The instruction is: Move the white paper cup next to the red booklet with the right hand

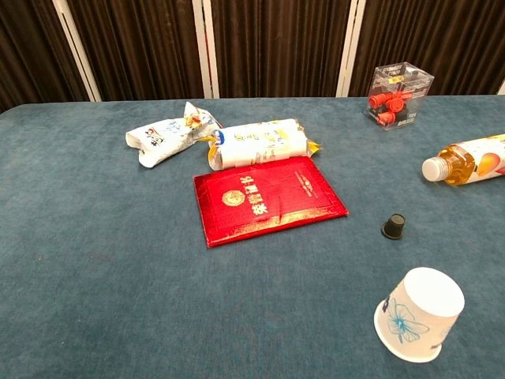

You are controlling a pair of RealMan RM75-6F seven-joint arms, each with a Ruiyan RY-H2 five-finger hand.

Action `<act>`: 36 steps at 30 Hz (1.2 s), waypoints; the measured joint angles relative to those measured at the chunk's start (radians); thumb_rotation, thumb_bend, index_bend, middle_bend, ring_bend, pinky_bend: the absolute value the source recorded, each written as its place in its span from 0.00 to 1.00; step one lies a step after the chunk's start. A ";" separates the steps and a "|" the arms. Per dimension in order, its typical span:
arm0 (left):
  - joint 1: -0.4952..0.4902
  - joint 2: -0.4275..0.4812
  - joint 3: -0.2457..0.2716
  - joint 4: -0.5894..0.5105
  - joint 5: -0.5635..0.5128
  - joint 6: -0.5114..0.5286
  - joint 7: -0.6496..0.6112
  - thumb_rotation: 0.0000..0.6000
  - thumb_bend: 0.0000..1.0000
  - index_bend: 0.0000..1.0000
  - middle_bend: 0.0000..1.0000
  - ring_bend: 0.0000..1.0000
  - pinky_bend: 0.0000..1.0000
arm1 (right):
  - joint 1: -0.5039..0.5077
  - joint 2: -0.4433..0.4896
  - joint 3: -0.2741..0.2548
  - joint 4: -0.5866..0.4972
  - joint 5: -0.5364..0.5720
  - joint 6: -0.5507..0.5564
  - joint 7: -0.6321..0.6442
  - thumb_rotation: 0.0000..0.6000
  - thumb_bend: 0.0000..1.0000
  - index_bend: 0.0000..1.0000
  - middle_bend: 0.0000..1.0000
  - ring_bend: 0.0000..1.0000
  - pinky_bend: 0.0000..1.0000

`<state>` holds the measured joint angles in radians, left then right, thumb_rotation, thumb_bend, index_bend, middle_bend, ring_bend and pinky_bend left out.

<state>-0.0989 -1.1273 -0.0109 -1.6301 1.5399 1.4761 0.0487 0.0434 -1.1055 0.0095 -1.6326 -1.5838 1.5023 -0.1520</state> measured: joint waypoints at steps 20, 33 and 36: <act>-0.003 -0.001 -0.001 0.005 -0.008 -0.010 -0.005 1.00 0.00 0.00 0.00 0.00 0.02 | 0.018 0.004 -0.006 -0.006 -0.042 -0.006 0.070 1.00 0.33 0.00 0.00 0.00 0.12; -0.006 -0.013 -0.001 0.005 -0.004 -0.010 0.008 1.00 0.00 0.00 0.00 0.00 0.02 | 0.173 0.030 -0.036 0.086 -0.321 -0.051 0.269 1.00 0.33 0.00 0.00 0.03 0.21; -0.005 -0.015 -0.002 0.007 -0.006 -0.008 0.007 1.00 0.00 0.00 0.00 0.00 0.02 | 0.229 0.034 -0.054 0.111 -0.407 -0.060 0.324 1.00 0.33 0.00 0.00 0.05 0.23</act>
<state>-0.1040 -1.1420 -0.0131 -1.6227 1.5341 1.4676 0.0559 0.2729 -1.0719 -0.0441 -1.5213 -1.9913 1.4418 0.1717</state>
